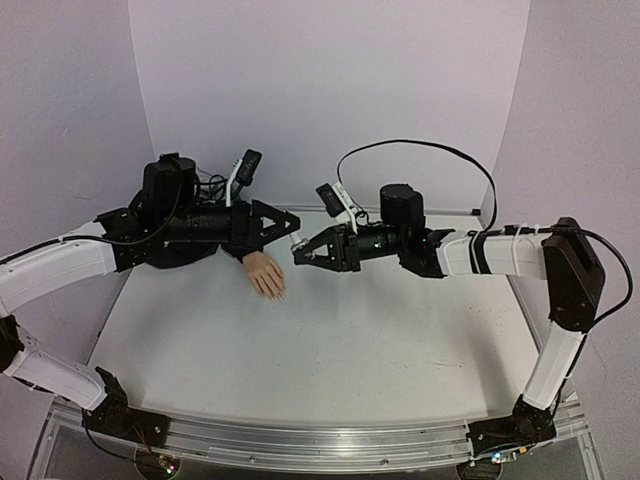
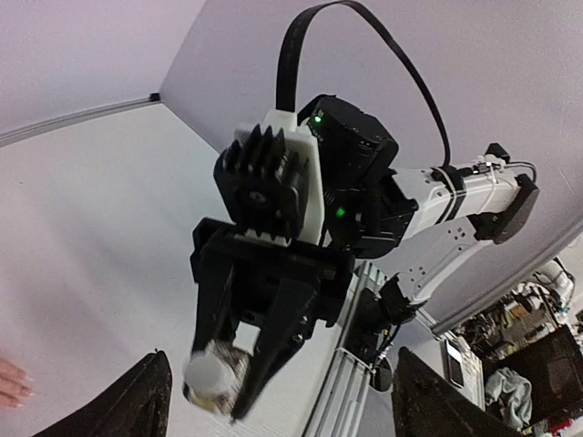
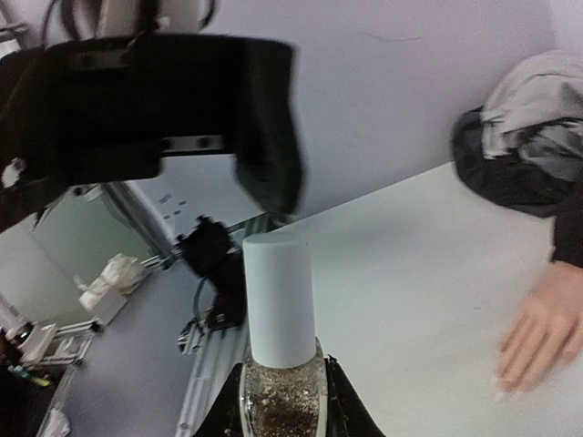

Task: Paint the nails

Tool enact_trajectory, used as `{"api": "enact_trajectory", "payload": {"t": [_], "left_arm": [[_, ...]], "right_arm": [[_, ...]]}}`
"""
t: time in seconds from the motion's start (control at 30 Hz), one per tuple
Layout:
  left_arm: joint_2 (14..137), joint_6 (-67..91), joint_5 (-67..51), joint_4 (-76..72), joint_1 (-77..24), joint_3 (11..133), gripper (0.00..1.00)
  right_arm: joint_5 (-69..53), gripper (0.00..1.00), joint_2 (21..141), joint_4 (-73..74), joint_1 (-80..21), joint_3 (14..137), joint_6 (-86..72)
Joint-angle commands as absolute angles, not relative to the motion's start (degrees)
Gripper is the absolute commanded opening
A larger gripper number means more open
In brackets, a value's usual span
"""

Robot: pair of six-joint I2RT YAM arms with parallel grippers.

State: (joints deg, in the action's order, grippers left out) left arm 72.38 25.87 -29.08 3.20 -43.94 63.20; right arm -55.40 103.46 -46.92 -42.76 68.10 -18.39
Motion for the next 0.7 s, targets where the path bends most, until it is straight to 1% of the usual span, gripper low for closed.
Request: {"api": "enact_trajectory", "payload": {"t": [0.0,0.17,0.2,0.4,0.47,0.53,0.57,0.67], "left_arm": [[75.48,27.38,-39.95,-6.40,-44.12,63.43,0.78],[76.20,26.89,-43.85,-7.88,-44.75,64.26,0.60],[76.20,26.55,-44.64,-7.91,-44.96,64.30,0.58],[75.69,25.54,-44.82,-7.98,-45.66,62.86,0.54],[75.62,25.57,-44.21,-7.91,-45.70,62.50,0.45],[75.52,25.73,-43.26,-7.92,-45.70,62.32,0.34],[75.62,25.75,-42.86,-7.93,-45.70,62.29,0.31],[76.06,25.92,-41.74,-7.82,-45.76,62.52,0.17]], "right_arm": [[-70.46,0.00,98.21,-55.14,-43.55,66.19,-24.29],[-68.29,0.00,97.73,-56.49,-43.58,66.01,-25.02],[-67.87,0.00,97.81,-57.03,-43.57,66.05,-25.39],[-65.80,0.00,98.09,-58.63,-43.55,66.75,-26.33],[-65.37,0.00,98.01,-58.79,-43.51,66.88,-26.45],[-65.30,0.00,97.87,-58.88,-43.51,66.84,-26.40],[-65.18,0.00,97.76,-59.01,-43.51,66.74,-26.39],[-63.78,0.00,97.12,-59.15,-43.56,65.93,-26.15]]}}
